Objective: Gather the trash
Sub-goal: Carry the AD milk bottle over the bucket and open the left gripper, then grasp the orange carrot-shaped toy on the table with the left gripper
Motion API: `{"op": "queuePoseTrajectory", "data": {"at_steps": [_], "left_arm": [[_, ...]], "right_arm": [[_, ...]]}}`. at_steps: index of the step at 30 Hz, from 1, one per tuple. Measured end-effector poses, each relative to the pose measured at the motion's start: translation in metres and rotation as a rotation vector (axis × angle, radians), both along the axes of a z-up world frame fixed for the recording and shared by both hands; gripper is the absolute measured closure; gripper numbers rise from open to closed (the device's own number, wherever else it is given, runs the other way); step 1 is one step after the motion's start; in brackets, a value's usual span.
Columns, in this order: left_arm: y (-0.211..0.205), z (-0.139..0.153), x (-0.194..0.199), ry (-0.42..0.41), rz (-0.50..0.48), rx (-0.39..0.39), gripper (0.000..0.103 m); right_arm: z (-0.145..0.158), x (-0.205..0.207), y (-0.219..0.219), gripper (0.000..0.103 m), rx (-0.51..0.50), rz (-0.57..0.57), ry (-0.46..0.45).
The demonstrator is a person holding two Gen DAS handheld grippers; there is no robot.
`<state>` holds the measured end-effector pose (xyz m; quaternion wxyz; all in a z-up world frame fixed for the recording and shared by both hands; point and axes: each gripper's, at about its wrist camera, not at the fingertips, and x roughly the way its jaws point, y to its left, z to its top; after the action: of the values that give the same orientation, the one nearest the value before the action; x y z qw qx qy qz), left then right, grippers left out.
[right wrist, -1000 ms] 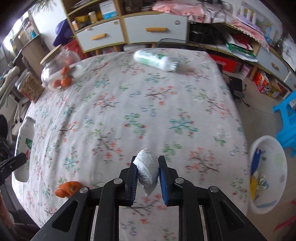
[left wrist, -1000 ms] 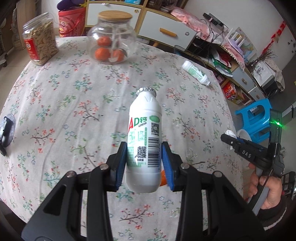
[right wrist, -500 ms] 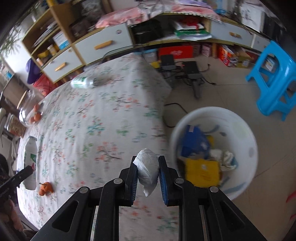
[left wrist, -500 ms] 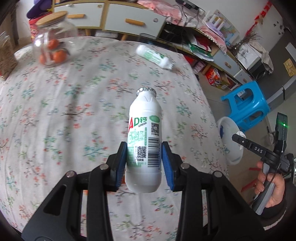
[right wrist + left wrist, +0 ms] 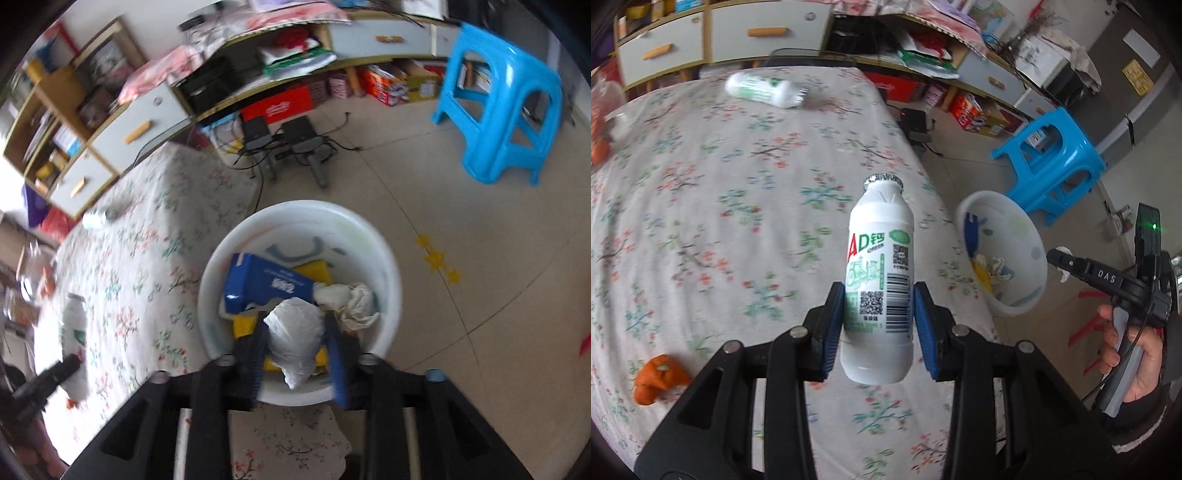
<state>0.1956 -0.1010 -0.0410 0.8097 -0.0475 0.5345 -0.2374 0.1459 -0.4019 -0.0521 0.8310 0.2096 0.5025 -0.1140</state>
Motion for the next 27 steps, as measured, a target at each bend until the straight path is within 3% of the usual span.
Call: {"op": "queuePoseTrajectory", "data": {"at_steps": [1,7,19,22,24,25,26,27], "left_arm": [[-0.010,-0.001,0.000,-0.002,-0.020,0.007,0.064],[-0.064,-0.010,0.002,0.026,-0.104,0.015,0.064],[-0.133,-0.023,0.010,0.043,-0.194,0.022,0.064],[-0.140,-0.019,0.011,0.026,-0.217,-0.024,0.064],[-0.144,-0.014,0.009,-0.027,-0.244,-0.034,0.064],[-0.146,-0.012,0.007,-0.047,-0.254,-0.020,0.058],[-0.147,-0.011,0.006,-0.058,-0.259,-0.006,0.041],[-0.145,-0.009,0.005,-0.070,-0.248,0.002,0.032]], "right_arm": [[0.001,-0.003,-0.006,0.048,0.007,-0.017,-0.007],[0.010,-0.018,-0.025,0.042,-0.003,-0.050,-0.023],[0.013,-0.045,-0.059,0.039,-0.026,-0.110,-0.015],[0.013,-0.046,-0.064,0.039,-0.025,-0.114,-0.014],[0.013,-0.048,-0.065,0.039,-0.022,-0.118,-0.015],[0.014,-0.049,-0.066,0.039,-0.019,-0.120,-0.017],[0.014,-0.048,-0.066,0.039,-0.019,-0.121,-0.018],[0.015,-0.048,-0.066,0.039,-0.019,-0.122,-0.020]]}}
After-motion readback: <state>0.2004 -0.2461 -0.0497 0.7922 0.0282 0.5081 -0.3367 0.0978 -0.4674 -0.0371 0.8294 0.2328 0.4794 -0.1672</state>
